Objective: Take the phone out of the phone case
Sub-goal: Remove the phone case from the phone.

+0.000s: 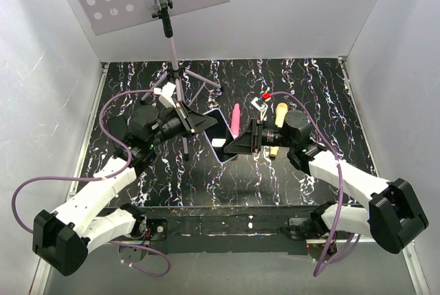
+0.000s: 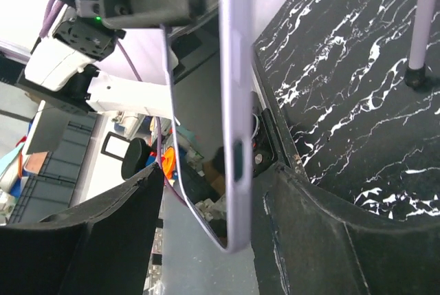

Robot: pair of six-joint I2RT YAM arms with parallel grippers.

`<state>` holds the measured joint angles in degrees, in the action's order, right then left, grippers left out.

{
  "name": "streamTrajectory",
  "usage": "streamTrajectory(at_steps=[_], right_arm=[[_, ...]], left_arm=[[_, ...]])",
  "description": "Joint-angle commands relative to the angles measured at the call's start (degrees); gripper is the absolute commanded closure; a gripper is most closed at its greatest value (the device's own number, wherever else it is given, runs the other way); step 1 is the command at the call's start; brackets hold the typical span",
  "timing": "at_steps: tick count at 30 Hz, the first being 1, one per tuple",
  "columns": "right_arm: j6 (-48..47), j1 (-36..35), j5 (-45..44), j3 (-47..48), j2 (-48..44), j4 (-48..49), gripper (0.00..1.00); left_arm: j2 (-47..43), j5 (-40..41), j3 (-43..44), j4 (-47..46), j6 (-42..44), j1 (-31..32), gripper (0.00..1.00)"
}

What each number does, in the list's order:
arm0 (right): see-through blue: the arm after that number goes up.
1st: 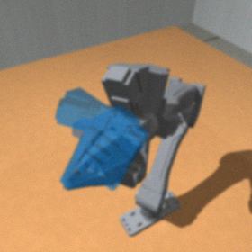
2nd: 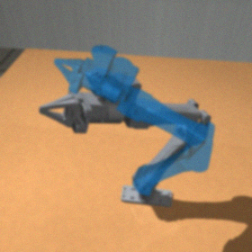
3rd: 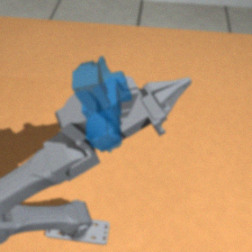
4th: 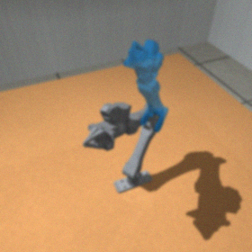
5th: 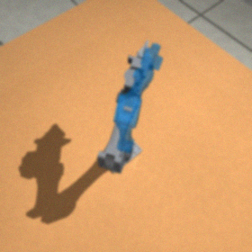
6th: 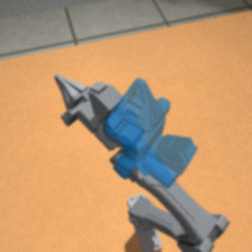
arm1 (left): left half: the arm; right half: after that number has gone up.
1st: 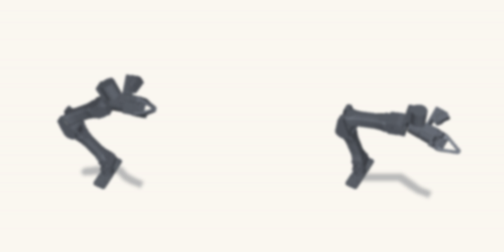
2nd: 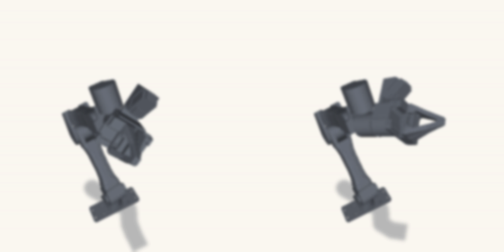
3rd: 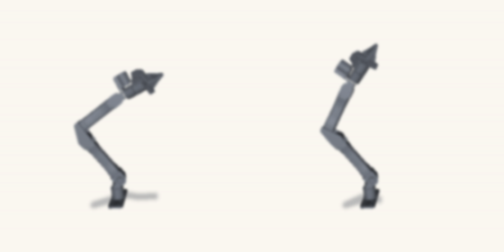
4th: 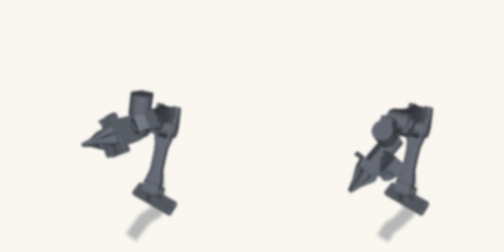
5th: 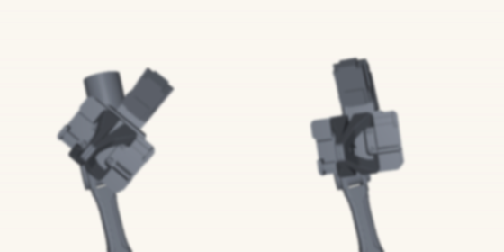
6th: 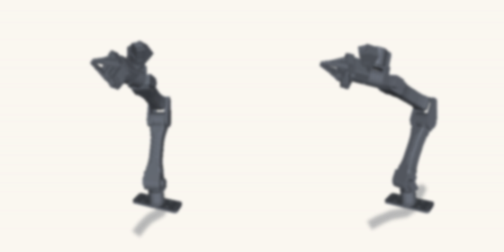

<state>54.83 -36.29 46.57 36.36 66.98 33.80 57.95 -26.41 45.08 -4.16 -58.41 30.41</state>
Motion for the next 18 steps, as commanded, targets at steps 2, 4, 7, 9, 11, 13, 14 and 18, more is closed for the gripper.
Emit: streamTrajectory(at_steps=[2, 4, 7, 9, 11, 13, 14, 18], right_arm=[[1.5, -0.4, -1.7, 2.3, -0.7, -2.8, 0.29], [6.1, -1.0, -3.1, 0.0, -1.1, 3.8, 0.29], [9.5, -3.7, -7.4, -1.4, -1.9, 10.7, 0.27], [9.5, -5.5, -10.2, -0.7, -2.1, 11.1, 0.26], [9.0, -6.9, -12.3, -0.2, -1.9, 11.9, 0.26], [9.2, -7.4, -13.1, 0.1, -1.2, 13.6, 0.28], [9.4, -7.5, -13.0, 0.2, -0.7, 14.7, 0.30], [10.4, -7.6, -15.1, -1.9, -1.1, 19.2, 0.40]], left_arm=[[-8.5, 10.8, -2.2, -12.6, -5.9, -0.9, 1.00], [-11.1, 15.8, -5.6, -16.9, -8.3, -1.0, 1.00], [-12.7, 19.6, -9.6, -25.3, -12.0, -1.1, 1.00], [-12.1, 19.9, -10.0, -27.7, -12.8, -1.1, 1.00], [-11.3, 19.2, -9.7, -29.3, -13.4, -1.1, 1.00], [-10.8, 19.5, -10.3, -31.1, -15.1, -1.1, 1.00], [-10.5, 19.5, -10.5, -32.2, -15.6, -1.1, 1.00], [-10.8, 19.5, -10.7, -33.3, -15.9, -1.1, 1.00]])
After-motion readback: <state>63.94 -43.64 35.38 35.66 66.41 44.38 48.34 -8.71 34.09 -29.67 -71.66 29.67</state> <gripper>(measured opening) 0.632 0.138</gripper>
